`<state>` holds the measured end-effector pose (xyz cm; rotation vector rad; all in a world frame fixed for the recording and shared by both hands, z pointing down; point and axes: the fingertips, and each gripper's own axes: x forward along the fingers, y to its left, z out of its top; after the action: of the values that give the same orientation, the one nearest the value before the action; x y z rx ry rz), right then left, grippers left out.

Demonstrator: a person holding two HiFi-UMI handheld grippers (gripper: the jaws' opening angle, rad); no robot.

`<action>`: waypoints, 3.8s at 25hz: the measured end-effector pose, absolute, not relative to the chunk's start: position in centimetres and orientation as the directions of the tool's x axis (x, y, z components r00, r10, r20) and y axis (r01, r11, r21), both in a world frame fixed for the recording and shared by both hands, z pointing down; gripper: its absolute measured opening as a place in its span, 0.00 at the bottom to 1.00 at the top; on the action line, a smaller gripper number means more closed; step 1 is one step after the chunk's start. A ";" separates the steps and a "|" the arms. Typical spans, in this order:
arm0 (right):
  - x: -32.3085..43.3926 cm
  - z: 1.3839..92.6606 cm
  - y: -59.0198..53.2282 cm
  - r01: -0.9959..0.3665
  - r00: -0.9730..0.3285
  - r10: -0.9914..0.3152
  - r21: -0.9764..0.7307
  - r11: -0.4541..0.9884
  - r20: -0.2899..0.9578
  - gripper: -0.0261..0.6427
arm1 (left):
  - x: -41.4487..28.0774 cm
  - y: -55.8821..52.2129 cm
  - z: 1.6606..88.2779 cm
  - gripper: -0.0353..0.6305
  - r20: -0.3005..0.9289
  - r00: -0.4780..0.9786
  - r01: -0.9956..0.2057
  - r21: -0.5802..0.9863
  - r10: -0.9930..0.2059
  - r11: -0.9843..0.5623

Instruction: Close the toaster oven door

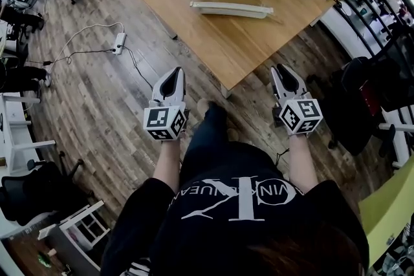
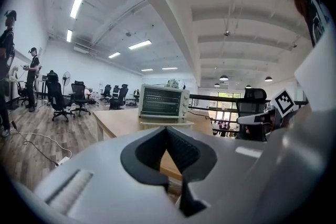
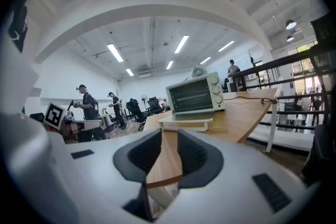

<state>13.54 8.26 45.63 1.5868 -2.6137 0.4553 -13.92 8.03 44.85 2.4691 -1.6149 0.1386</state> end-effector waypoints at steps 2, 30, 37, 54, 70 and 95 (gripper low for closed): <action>13.5 45.8 7.7 -0.874 -0.473 -0.858 -0.224 0.430 0.200 0.12 | -13.7 7.5 45.2 0.07 0.187 0.409 -0.912 0.106 -0.893 -0.395; 13.7 50.2 -6.9 -0.921 -0.355 -0.880 -0.281 0.270 0.316 0.12 | -12.0 -10.5 47.5 0.07 0.237 0.541 -0.841 0.139 -0.807 -0.523; 13.6 52.1 -10.3 -0.940 -0.300 -0.875 -0.277 0.201 0.381 0.12 | -11.3 -14.8 48.3 0.07 0.251 0.591 -0.806 0.147 -0.767 -0.573; 15.0 57.0 -15.6 -0.974 -0.194 -0.799 -0.205 0.091 0.570 0.13 | -8.4 -18.3 50.5 0.07 0.277 0.663 -0.746 0.172 -0.695 -0.643; 15.9 56.8 -18.1 -0.975 -0.214 -0.807 -0.167 0.144 0.551 0.14 | -8.6 -18.8 50.0 0.07 0.294 0.568 -0.822 0.150 -0.769 -0.550; 16.5 46.7 -21.1 -0.969 -0.231 -0.907 -0.166 0.183 0.353 0.14 | -9.4 -19.9 46.6 0.07 0.218 0.538 -0.843 0.140 -0.814 -0.519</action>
<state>16.52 -21.10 46.73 1.8277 -2.2752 0.5318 -9.40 -19.91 46.57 2.5475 -1.3971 0.1835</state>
